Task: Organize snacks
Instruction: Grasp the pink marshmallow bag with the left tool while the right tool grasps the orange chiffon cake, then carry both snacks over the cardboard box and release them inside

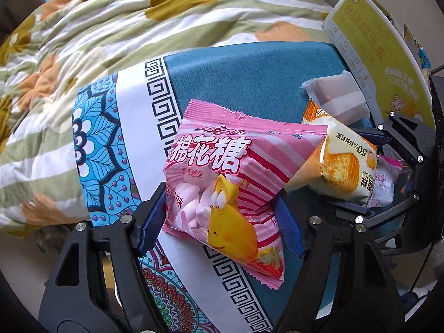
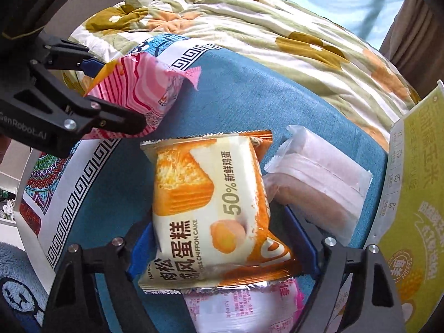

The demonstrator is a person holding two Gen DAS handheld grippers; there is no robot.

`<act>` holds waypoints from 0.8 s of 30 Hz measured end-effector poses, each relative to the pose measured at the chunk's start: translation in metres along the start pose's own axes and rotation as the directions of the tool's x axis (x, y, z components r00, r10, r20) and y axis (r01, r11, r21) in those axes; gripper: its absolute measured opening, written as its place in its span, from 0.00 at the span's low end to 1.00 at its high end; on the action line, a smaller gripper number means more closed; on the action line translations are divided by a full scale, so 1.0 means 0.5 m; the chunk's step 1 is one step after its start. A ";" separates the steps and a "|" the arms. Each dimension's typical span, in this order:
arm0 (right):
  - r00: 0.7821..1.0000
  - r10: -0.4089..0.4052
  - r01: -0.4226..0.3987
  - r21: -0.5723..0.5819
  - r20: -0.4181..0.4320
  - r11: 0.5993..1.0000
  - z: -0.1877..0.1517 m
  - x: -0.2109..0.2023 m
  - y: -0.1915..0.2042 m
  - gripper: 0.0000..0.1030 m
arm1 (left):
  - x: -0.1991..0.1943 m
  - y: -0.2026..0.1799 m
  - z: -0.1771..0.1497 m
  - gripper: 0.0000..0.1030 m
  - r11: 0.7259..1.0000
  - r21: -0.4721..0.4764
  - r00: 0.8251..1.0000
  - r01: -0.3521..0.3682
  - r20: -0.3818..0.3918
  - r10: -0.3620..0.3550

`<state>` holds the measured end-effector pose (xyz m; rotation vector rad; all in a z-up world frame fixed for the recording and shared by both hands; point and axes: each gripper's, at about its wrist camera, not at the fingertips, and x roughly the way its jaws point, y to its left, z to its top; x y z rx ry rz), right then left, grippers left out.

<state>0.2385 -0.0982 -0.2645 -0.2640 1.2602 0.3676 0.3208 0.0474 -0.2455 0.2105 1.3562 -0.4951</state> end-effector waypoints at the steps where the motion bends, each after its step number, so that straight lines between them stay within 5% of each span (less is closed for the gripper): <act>1: 1.000 0.003 -0.003 -0.002 0.001 1.000 0.000 0.000 0.002 0.71 | -0.002 0.004 -0.007 0.67 1.000 -0.007 1.000 -0.002 0.003 0.002; 4: 1.000 -0.001 0.001 0.000 0.015 1.000 0.003 -0.005 0.002 0.62 | -0.008 0.017 -0.031 0.65 0.999 -0.036 1.000 -0.004 0.015 0.004; 14: 0.987 -0.014 -0.008 0.140 0.159 0.990 0.014 -0.102 0.024 0.60 | -0.130 0.029 -0.102 0.63 0.997 -0.077 0.993 0.025 0.119 -0.016; 24: 0.948 -0.118 0.005 0.353 0.297 0.936 -0.043 -0.314 0.002 0.60 | -0.321 -0.093 -0.058 0.63 0.997 0.032 0.956 0.073 0.283 -0.079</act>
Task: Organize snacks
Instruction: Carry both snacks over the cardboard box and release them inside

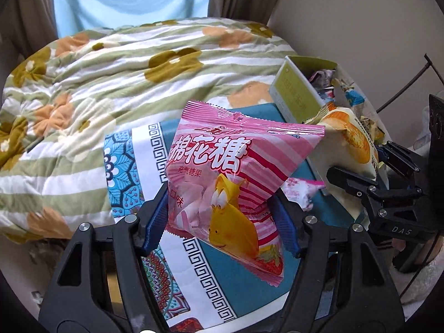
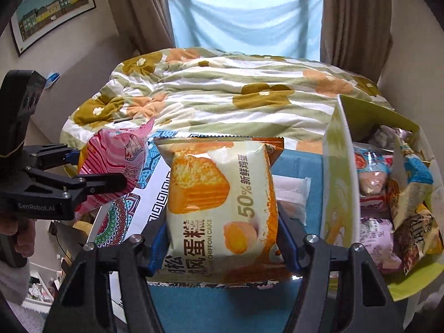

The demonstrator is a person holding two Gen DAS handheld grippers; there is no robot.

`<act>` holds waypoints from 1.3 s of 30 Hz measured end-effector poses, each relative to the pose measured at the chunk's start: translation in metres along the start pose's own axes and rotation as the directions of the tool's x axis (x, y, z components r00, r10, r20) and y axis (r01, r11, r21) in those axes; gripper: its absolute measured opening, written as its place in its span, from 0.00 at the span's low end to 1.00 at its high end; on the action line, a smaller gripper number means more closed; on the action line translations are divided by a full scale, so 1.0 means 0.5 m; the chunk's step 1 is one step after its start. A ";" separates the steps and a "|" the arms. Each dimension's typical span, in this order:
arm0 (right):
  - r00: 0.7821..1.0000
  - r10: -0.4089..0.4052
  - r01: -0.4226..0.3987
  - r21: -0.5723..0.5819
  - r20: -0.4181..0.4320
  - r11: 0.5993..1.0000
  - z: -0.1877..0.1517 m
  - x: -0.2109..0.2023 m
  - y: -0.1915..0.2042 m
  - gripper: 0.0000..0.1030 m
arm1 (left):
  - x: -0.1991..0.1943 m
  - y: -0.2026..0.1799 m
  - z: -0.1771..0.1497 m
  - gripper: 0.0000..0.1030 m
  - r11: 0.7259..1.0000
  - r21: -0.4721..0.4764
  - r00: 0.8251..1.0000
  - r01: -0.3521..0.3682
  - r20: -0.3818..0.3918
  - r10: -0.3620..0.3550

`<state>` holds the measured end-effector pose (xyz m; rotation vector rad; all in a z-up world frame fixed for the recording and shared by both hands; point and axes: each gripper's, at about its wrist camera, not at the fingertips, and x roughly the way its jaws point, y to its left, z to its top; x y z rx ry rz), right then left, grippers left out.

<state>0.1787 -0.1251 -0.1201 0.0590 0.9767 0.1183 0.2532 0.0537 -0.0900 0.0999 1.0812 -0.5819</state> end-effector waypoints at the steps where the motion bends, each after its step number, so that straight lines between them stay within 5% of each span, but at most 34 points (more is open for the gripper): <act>1: 1.000 -0.019 0.018 0.019 0.017 1.000 -0.001 -0.024 -0.012 0.60 | -0.010 -0.022 0.013 0.63 1.000 0.011 1.000 0.014 0.014 -0.015; 11: 0.974 -0.189 0.167 0.168 0.128 0.972 -0.033 -0.225 -0.207 0.60 | -0.028 -0.289 0.108 0.63 0.998 0.050 0.992 0.036 0.118 -0.041; 15: 0.968 -0.216 0.191 0.181 0.131 0.965 -0.051 -0.270 -0.292 0.60 | 0.013 -0.396 0.132 0.63 0.998 0.030 0.992 0.050 0.113 -0.053; 22: 0.973 -0.198 0.182 0.135 0.120 0.974 -0.073 -0.301 -0.430 0.60 | 0.132 -0.557 0.165 0.64 0.999 -0.035 0.996 -0.024 0.089 0.027; 25: 0.980 -0.167 0.154 0.124 0.108 0.980 -0.079 -0.288 -0.482 0.60 | 0.186 -0.588 0.167 0.76 0.994 -0.081 0.994 -0.077 0.070 0.083; 27: 0.985 -0.144 0.133 0.116 0.093 0.984 -0.081 -0.277 -0.512 0.60 | 0.203 -0.601 0.163 1.00 0.990 -0.104 0.992 -0.099 0.069 0.107; 39: 0.997 -0.054 0.048 0.104 0.052 0.993 -0.088 -0.215 -0.568 0.60 | 0.174 -0.578 0.099 1.00 0.973 -0.133 0.979 -0.188 0.050 0.196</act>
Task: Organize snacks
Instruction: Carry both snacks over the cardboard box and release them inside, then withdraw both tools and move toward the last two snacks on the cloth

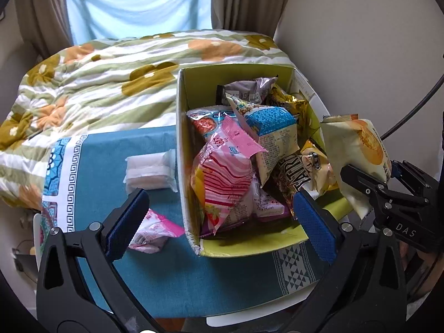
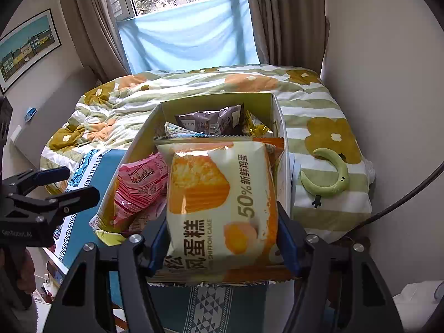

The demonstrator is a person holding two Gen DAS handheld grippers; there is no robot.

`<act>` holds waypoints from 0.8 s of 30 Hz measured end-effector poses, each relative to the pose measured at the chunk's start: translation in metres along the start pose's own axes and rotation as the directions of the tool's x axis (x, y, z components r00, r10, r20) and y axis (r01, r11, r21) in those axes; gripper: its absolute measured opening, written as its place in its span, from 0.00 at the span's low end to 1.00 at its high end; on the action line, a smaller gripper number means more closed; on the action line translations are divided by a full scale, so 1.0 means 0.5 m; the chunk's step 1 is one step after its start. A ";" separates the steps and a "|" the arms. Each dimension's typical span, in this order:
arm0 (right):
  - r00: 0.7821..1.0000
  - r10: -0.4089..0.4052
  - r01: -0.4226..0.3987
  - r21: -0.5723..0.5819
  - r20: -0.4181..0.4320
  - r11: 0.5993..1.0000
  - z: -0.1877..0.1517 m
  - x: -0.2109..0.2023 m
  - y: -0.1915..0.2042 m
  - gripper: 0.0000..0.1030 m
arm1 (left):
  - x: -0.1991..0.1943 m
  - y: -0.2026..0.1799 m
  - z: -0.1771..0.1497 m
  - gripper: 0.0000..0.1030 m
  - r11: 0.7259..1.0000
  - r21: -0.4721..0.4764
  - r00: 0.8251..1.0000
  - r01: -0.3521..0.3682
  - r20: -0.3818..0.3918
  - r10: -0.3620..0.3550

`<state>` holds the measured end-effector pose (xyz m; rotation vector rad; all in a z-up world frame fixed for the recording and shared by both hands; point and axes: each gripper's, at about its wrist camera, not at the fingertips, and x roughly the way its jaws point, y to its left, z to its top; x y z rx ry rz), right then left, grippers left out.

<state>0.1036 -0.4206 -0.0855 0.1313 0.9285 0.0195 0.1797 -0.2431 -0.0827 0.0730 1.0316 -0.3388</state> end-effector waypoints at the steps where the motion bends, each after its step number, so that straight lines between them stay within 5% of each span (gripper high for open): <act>1: 1.000 0.011 -0.011 0.009 -0.001 1.000 0.001 0.002 0.003 0.60 | -0.001 0.003 -0.004 1.00 1.000 0.000 1.000 -0.009 -0.002 0.009; 14: 0.998 0.052 -0.052 0.017 -0.032 0.999 0.031 0.064 0.040 0.62 | -0.014 0.041 -0.031 1.00 0.997 -0.028 0.997 -0.078 0.013 0.078; 15: 0.999 0.045 -0.045 0.020 -0.026 0.999 0.030 0.068 0.040 0.64 | -0.016 0.044 -0.032 1.00 0.996 -0.030 0.997 -0.079 0.012 0.079; 17: 0.999 0.041 -0.041 0.020 -0.014 0.999 0.025 0.070 0.037 0.99 | -0.017 0.051 -0.036 1.00 0.996 -0.032 0.996 -0.083 0.010 0.084; 24: 0.998 0.061 -0.061 0.002 -0.010 0.998 0.003 0.054 0.035 1.00 | -0.019 0.090 -0.066 1.00 0.993 -0.059 0.995 -0.102 -0.015 0.101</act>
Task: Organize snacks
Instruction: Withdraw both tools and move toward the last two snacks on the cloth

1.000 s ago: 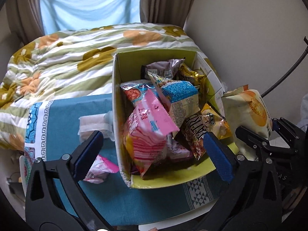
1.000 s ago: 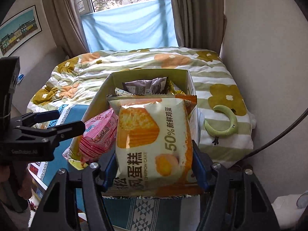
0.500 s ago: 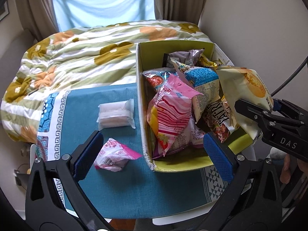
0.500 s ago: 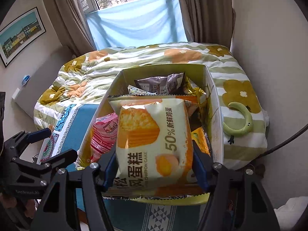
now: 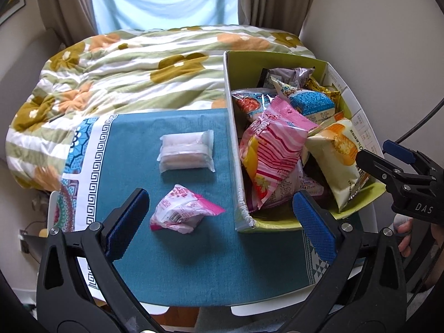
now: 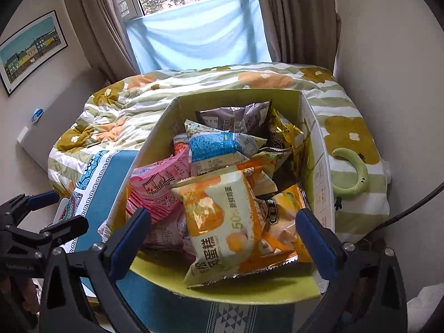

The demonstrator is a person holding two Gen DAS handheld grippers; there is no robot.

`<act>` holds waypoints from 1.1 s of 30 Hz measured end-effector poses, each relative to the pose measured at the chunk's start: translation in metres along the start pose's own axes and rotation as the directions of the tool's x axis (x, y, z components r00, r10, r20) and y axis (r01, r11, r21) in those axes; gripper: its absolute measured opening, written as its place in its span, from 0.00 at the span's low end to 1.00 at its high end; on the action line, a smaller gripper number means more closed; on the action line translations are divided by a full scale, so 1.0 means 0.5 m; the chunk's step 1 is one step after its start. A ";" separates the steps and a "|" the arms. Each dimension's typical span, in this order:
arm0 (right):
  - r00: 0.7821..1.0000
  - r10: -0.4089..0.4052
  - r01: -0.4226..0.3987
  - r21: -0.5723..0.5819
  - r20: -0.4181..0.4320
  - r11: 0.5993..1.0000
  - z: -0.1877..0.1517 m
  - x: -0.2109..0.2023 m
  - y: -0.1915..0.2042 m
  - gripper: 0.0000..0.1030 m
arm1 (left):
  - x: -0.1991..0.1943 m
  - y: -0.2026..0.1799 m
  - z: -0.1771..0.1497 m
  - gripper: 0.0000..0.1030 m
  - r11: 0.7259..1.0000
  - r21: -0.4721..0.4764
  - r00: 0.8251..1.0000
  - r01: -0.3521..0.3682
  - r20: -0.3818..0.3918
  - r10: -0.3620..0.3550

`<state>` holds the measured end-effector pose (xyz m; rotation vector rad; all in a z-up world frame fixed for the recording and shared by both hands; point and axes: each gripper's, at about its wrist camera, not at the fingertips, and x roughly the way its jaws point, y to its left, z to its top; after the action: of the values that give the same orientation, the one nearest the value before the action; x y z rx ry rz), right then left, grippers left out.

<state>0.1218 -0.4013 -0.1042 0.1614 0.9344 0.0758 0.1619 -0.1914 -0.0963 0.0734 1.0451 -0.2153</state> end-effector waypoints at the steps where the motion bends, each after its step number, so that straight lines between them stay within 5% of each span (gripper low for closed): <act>1: 1.000 0.003 -0.003 0.005 -0.001 1.000 -0.001 -0.001 -0.003 1.00 | -0.003 0.005 -0.004 1.00 1.000 0.001 1.000 -0.005 0.000 0.005; 21: 0.996 -0.012 0.018 -0.058 0.091 0.998 0.030 -0.078 0.096 1.00 | -0.108 0.181 -0.052 1.00 0.997 -0.047 0.994 -0.067 0.083 0.071; 26: 0.996 -0.030 0.033 -0.034 0.086 0.999 0.015 -0.064 0.155 1.00 | -0.086 0.246 -0.023 1.00 1.000 0.006 0.995 -0.022 0.099 0.022; 33: 0.991 -0.109 0.102 0.092 0.073 0.991 -0.003 -0.026 0.255 1.00 | -0.018 0.321 0.054 1.00 0.974 0.173 0.987 0.148 0.029 -0.155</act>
<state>0.1138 -0.2773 -0.0729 0.1946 0.8671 -0.0695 0.2145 -0.0377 -0.0816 0.1432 0.9889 -0.4432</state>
